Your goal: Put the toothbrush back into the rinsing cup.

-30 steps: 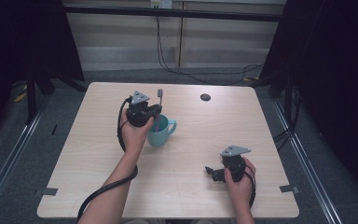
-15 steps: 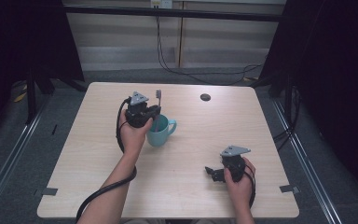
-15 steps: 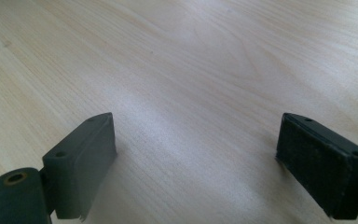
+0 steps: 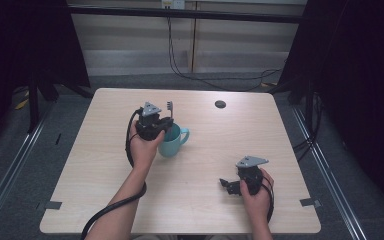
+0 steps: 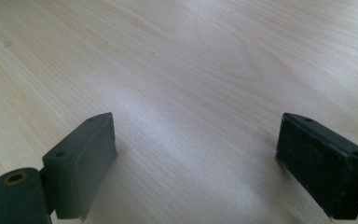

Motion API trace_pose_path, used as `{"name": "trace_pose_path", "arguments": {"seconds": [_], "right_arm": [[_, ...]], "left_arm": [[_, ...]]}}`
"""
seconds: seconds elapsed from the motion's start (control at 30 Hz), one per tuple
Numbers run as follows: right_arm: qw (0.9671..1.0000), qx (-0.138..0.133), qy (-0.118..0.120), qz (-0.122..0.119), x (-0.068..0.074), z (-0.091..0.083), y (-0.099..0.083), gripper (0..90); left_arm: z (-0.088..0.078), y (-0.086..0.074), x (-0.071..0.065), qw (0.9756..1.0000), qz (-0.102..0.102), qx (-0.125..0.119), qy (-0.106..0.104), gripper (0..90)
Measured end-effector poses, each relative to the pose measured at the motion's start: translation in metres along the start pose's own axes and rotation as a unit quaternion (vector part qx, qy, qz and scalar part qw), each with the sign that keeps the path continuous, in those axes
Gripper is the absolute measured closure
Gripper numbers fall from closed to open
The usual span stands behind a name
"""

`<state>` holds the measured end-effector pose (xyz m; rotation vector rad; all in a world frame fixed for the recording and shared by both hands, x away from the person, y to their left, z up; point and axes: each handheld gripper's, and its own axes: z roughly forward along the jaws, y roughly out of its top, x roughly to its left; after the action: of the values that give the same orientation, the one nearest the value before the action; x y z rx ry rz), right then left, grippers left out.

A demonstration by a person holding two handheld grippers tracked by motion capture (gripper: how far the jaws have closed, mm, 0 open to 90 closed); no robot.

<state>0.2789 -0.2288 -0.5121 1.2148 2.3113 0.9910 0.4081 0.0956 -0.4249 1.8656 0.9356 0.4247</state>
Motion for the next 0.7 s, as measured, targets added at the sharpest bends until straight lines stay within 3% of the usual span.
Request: {"name": "trace_pose_path", "arguments": {"seconds": [0.7], "right_arm": [[1.0,0.0,0.001,0.0,0.0005,0.0004,0.0003,11.2]], "left_arm": [[-0.0032,-0.0039,-0.0029,0.9997,0.015,0.017,0.004,79.7]]}}
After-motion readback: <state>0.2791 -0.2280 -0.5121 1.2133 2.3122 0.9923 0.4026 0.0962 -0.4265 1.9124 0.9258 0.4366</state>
